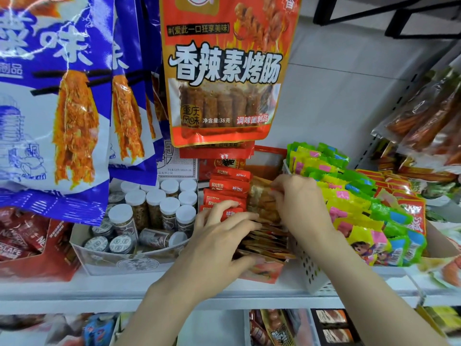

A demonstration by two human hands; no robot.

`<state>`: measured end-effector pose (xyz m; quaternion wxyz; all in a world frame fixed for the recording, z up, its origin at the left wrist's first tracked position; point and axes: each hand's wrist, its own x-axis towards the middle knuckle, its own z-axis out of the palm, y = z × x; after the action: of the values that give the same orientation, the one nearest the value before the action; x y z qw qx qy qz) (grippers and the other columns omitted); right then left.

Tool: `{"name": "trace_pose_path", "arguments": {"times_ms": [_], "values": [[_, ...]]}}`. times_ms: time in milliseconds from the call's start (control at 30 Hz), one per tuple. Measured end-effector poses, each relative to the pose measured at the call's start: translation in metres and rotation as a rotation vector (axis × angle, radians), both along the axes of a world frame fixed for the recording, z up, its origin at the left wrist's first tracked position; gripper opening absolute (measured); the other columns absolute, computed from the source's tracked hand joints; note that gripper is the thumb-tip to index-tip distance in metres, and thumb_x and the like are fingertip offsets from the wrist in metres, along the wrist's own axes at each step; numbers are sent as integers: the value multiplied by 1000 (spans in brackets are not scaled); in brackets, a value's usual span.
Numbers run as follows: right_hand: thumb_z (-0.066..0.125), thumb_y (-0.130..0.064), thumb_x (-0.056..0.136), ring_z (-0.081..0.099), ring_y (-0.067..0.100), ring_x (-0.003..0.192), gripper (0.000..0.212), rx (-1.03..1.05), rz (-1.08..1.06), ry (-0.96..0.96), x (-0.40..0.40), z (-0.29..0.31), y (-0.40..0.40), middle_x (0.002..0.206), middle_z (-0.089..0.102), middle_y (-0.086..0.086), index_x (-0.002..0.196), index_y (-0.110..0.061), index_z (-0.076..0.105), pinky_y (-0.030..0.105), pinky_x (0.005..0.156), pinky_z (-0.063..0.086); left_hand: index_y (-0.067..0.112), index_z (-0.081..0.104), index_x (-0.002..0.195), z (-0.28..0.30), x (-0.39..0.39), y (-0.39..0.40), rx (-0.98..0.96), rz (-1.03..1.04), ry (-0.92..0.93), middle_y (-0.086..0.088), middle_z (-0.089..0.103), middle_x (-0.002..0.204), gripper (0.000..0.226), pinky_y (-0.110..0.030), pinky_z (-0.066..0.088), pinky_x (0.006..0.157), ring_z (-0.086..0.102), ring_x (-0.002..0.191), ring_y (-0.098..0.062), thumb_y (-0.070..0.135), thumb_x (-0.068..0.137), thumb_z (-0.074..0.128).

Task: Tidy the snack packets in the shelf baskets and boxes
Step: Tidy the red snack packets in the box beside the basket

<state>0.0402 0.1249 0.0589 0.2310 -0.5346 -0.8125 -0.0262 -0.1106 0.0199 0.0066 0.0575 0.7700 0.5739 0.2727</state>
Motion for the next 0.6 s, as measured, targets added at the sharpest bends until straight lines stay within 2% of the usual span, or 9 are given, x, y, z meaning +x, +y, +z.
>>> {"name": "trace_pose_path", "arguments": {"times_ms": [67,133,200,233,300,400,500,600], "values": [[62,-18,91,67,35,89,17,63,10,119,3,18,-3,95,73,13,104,-13,71,41,76,53,39,47,137,0,0,-1,-18,-5,8,33,30,148,63,-28,3,115,2,142,1,72,84,46],[69,-20,87,69,30,87,13,150,18,253,11,40,-9,90,75,9,98,-15,74,39,79,54,42,46,138,3,0,-2,-33,-19,-69,42,24,144,75,-16,-4,111,-1,138,11,83,75,40],[74,-26,83,71,17,81,9,166,13,367,22,61,-17,83,75,-2,90,-21,76,32,80,55,45,47,136,8,1,-5,-66,-14,-207,53,21,133,76,-11,4,109,1,133,19,84,71,45],[76,-29,81,71,8,76,6,135,22,434,28,70,-20,77,74,-8,86,-25,76,27,77,55,45,50,133,11,1,-5,-86,-5,-290,51,26,131,72,-13,13,109,9,134,18,82,71,48],[79,-30,79,68,-3,67,7,30,66,608,40,83,-25,69,72,-16,76,-32,73,19,70,56,43,54,122,18,2,-7,-97,33,-474,37,43,125,60,-15,30,105,34,127,11,77,73,55],[80,-21,77,71,5,66,7,-187,153,886,46,87,-29,71,75,-8,77,-26,75,21,65,58,37,54,112,29,4,-9,-135,113,-818,23,59,112,49,-19,48,91,57,108,3,70,76,61],[79,-17,76,73,16,70,13,-451,181,1027,42,78,-31,76,76,7,86,-11,76,29,69,61,32,59,113,35,6,-10,-243,93,-1080,15,71,104,52,-19,52,84,65,101,-1,62,71,60],[79,-21,72,72,13,70,21,-569,168,1062,39,72,-30,78,76,7,88,-8,75,23,62,59,28,73,95,40,11,-12,-284,37,-1138,8,75,89,31,-20,52,80,69,87,-4,50,76,63]]}}
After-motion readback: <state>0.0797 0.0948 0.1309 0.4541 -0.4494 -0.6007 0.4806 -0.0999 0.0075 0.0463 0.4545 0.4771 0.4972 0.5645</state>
